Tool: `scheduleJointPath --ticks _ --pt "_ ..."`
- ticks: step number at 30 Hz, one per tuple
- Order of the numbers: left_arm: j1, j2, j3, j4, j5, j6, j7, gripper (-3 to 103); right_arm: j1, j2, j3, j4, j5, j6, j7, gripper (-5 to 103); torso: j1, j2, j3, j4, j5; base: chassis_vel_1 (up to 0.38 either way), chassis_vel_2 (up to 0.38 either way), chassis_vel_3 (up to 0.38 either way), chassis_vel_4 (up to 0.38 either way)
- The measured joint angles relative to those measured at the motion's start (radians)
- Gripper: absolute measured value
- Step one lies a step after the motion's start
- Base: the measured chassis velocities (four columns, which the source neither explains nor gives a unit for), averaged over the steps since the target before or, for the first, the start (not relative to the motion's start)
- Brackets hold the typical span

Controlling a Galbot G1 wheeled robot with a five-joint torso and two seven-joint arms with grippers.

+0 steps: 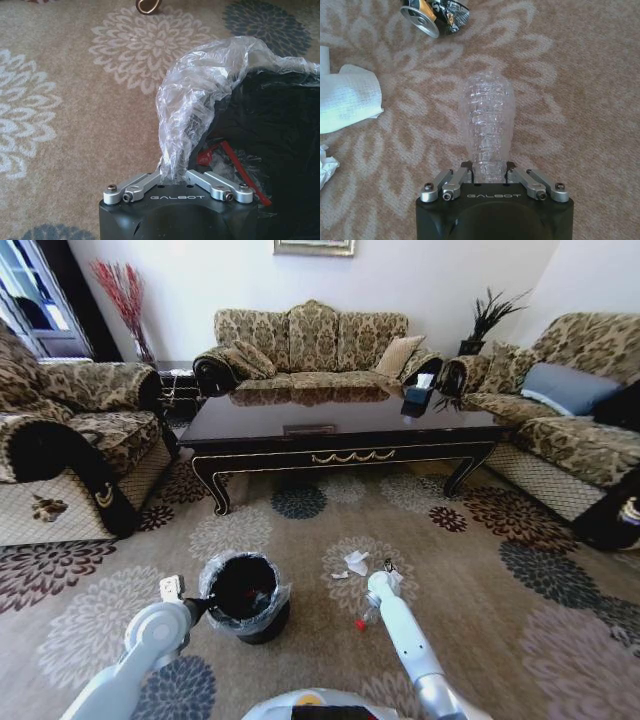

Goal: Move to the front of the table and pick up the trash from the floor, then place it into the trash bin.

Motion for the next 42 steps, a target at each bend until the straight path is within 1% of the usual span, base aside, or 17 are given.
scheduleJointPath --ticks 5,9,13,15,18,19,22,23,28,29,33,34,36,38,39,40,42 --pt "0.005 -0.004 0.0 -0.007 0.0 0.0 0.0 0 -0.01 -0.014 -0.005 0.025 0.009 0.005 0.014 25 0.0 0.0 0.0 -0.0008 0.0001 0.0 0.0 0.0 0.0" --pt "0.004 -0.007 0.004 -0.008 0.001 0.0 0.0 0 -0.032 -0.033 -0.012 0.091 0.015 0.006 0.022 25 0.0 0.0 0.0 -0.0003 0.0001 0.0 0.0 0.0 0.0" --pt "-0.023 -0.013 0.033 0.006 0.002 0.0 -0.004 0 -0.084 -0.079 -0.017 0.234 0.018 0.025 0.011 25 0.0 0.0 0.0 -0.0002 -0.0002 0.0 0.0 0.0 0.0" --pt "-0.029 -0.013 0.04 0.008 0.002 0.0 -0.005 0 -0.094 -0.088 -0.017 0.258 0.017 0.03 0.006 25 0.0 0.0 0.0 -0.0004 -0.0001 0.0 0.0 0.0 0.0" --pt "-0.053 -0.014 0.091 0.016 0.002 0.0 -0.011 0 -0.151 -0.125 -0.013 0.401 -0.031 0.09 -0.056 25 0.0 0.0 0.0 -0.0003 0.0 0.0 0.0 0.0 0.0" --pt "-0.053 -0.014 0.091 0.016 0.002 0.0 -0.011 0 -0.151 -0.125 -0.013 0.401 -0.031 0.09 -0.056 25 0.0 0.0 0.0 -0.0003 0.0 0.0 0.0 0.0 0.0" --pt "-0.083 -0.02 0.148 0.026 0.001 0.0 -0.018 0 -0.215 -0.153 -0.005 0.548 -0.095 0.158 -0.133 25 0.0 0.0 0.0 0.0 -0.0004 0.0 0.0 0.0 0.0" --pt "-0.083 -0.02 0.148 0.026 0.001 0.0 -0.018 0 -0.215 -0.153 -0.005 0.548 -0.095 0.158 -0.133 25 0.0 0.0 0.0 0.0 -0.0004 0.0 0.0 0.0 0.0" --pt "-0.185 -0.011 0.255 0.059 -0.014 0.0 -0.029 0 -0.369 -0.187 0.007 0.766 -0.22 0.27 -0.326 25 0.0 0.0 0.0 -0.0003 0.0 0.0 0.0 0.0 0.0" --pt "-0.185 -0.011 0.255 0.059 -0.014 0.0 -0.029 0 -0.369 -0.187 0.007 0.766 -0.22 0.27 -0.326 25 0.0 0.0 0.0 -0.0003 0.0 0.0 0.0 0.0 0.0" --pt "-0.275 -0.005 0.346 0.086 -0.045 0.0 -0.052 0 -0.473 -0.198 0.009 0.875 -0.345 0.391 -0.543 25 0.0 0.0 0.0 -0.0004 -0.0002 0.0 0.0 0.0 0.0" --pt "-0.275 -0.005 0.346 0.086 -0.045 0.0 -0.052 0 -0.473 -0.198 0.009 0.875 -0.345 0.391 -0.543 25 0.0 0.0 0.0 -0.0004 -0.0002 0.0 0.0 0.0 0.0" --pt "-0.314 -0.005 0.395 0.093 -0.063 0.0 -0.076 0 -0.52 -0.2 0.009 0.905 -0.475 0.54 -0.744 25 0.0 0.0 0.0 -0.0003 -0.0002 0.0 0.0 0.0 0.0" --pt "-0.352 -0.007 0.44 0.099 -0.082 0.0 -0.097 0 -0.551 -0.206 0.003 0.943 -0.555 0.618 -0.872 25 0.0 0.0 0.0 -0.0001 -0.0001 0.0 0.0 0.0 0.0" --pt "-0.371 -0.008 0.461 0.102 -0.094 0.0 -0.11 0 -0.564 -0.207 -0.003 0.964 -0.577 0.641 -0.916 25 0.0 0.0 0.0 -0.0001 -0.0004 0.0 0.0 0.0 0.0" --pt "-0.371 -0.008 0.461 0.102 -0.094 0.0 -0.11 0 -0.564 -0.207 -0.003 0.964 -0.577 0.641 -0.916 25 0.0 0.0 0.0 -0.0001 -0.0004 0.0 0.0 0.0 0.0" --pt "-0.41 -0.01 0.503 0.107 -0.118 0.0 -0.135 0 -0.583 -0.207 -0.016 0.992 -0.608 0.671 -0.984 25 0.0 0.0 0.0 0.0 -0.0003 0.0 0.0 0.0 0.0"
